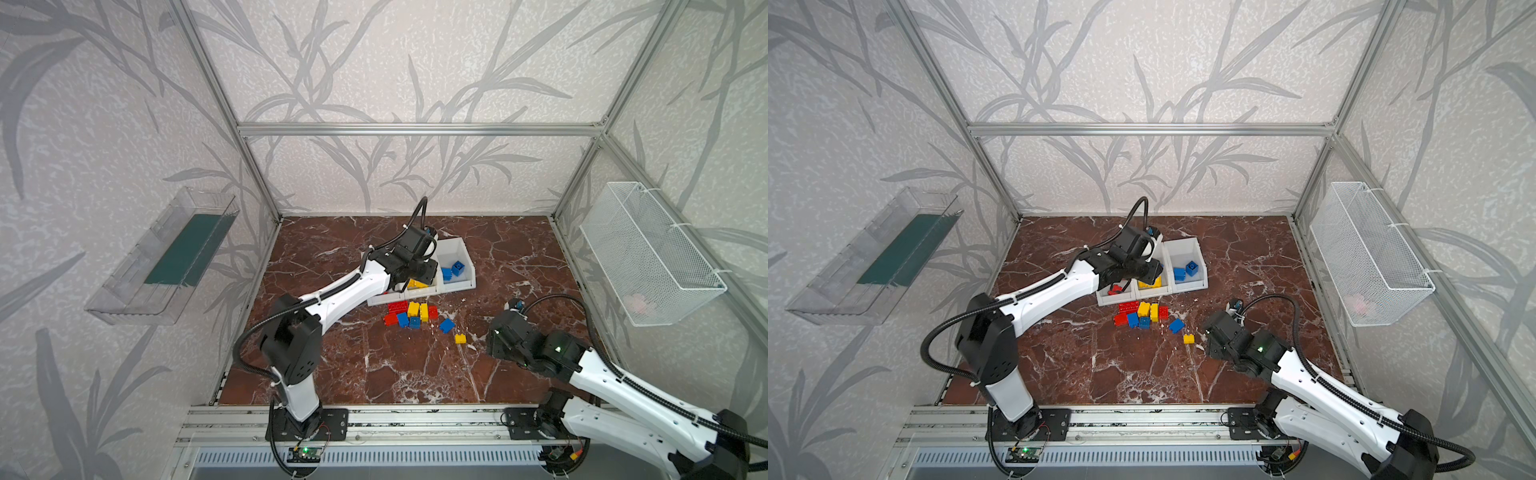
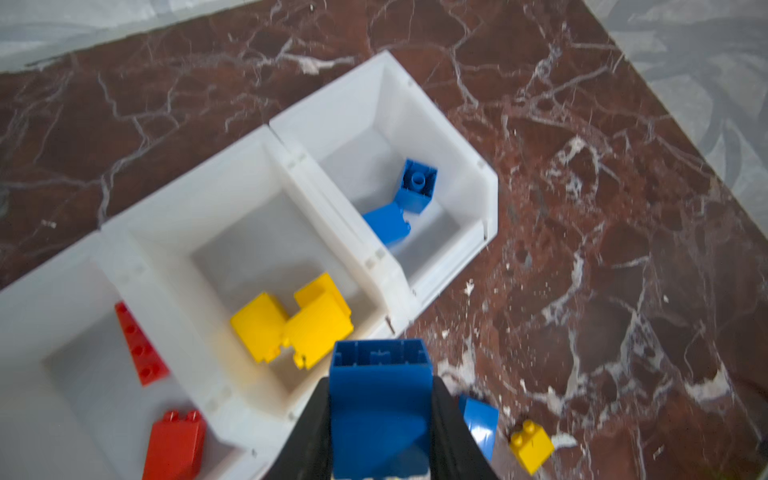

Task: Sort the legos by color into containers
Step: 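Lower the blue brick into the end compartment and open the left gripper, then grasp a blue brick near the pile with the right gripper while the left arm withdraws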

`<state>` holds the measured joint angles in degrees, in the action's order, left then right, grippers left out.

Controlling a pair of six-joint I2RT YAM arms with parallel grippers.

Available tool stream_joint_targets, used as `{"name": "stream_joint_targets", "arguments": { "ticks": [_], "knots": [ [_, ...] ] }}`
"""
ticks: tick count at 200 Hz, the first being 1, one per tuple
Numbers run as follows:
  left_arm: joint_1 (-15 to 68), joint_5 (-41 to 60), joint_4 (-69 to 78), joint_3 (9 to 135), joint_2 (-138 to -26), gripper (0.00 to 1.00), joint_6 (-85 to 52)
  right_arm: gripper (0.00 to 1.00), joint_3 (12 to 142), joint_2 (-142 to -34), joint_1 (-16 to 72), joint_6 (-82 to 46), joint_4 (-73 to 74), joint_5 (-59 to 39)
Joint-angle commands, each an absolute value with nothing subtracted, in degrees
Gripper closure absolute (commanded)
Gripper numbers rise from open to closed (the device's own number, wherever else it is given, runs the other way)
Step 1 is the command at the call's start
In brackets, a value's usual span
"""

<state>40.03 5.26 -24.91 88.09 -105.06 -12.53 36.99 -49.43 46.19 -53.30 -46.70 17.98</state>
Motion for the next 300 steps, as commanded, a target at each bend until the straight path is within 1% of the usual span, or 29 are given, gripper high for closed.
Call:
{"name": "stream_joint_targets", "arguments": {
  "ticks": [1, 36, 48, 67, 83, 95, 107, 119, 145, 202, 229, 255, 280, 300],
  "knots": [
    [40.37, 9.54, -27.27, 95.4, -112.37, 0.73, -9.62, 0.33, 37.83, -49.43, 46.54, -52.81, -47.9, 18.01],
    [39.56, 10.02, -29.64, 109.7, -123.2, 0.72, -11.31, 0.32, 38.1, -50.6, 46.55, -51.88, -47.47, 16.28],
    [39.14, 10.28, -30.76, 114.21, -126.23, 0.71, -11.63, 0.33, 37.97, -50.7, 46.66, -51.8, -47.37, 16.09],
    [38.68, 10.23, -32.69, 120.18, -130.17, 0.64, -11.82, 0.32, 37.91, -50.55, 46.67, -51.79, -47.37, 16.17],
    [38.33, 9.92, -34.04, 123.35, -132.3, 0.52, -12.41, 0.32, 37.9, -50.36, 46.67, -51.83, -47.55, 16.25],
    [38.07, 10.52, -33.63, 123.76, -132.71, 0.46, -12.96, 0.33, 37.89, -50.27, 46.65, -51.83, -47.7, 16.34],
    [37.97, 11.23, -32.72, 123.41, -132.25, 0.42, -13.41, 0.32, 37.97, -50.27, 46.6, -51.83, -47.94, 16.5],
    [38.01, 11.41, -32.27, 122.65, -131.71, 0.42, -13.81, 0.32, 38.11, -50.36, 46.67, -51.77, -48.14, 16.61],
    [37.55, 11.67, -30.49, 118.77, -128.52, 0.41, -14.78, 0.32, 38.51, -50.36, 46.67, -51.59, -48.84, 16.43],
    [34.98, 13.31, -19.82, 100.54, -115.08, 0.41, -17.41, 0.32, 38.23, -50.59, 46.67, -51.27, -49.27, 16.71],
    [33.79, 13.16, -20.44, 96.33, -110.57, 0.41, -16.96, 0.32, 39.21, -53.6, 46.67, -48.76, -47.39, 15.96],
    [33.18, 12.85, -19.93, 90.14, -104.82, 0.41, -17.46, 0.32, 42.26, -58.79, 46.67, -43.2, -45.07, 14.66],
    [32.74, 11.91, -18.35, 81.21, -97.57, 0.41, -18.69, 0.3, 44.47, -62.28, 46.67, -31.92, -37.63, 10.32],
    [32.43, 10.57, -17.84, 74.42, -91.76, 0.4, -19.57, 0.3, 46.14, -65.0, 45.87, -25.89, -33.65, 9.46]
  ]
}}
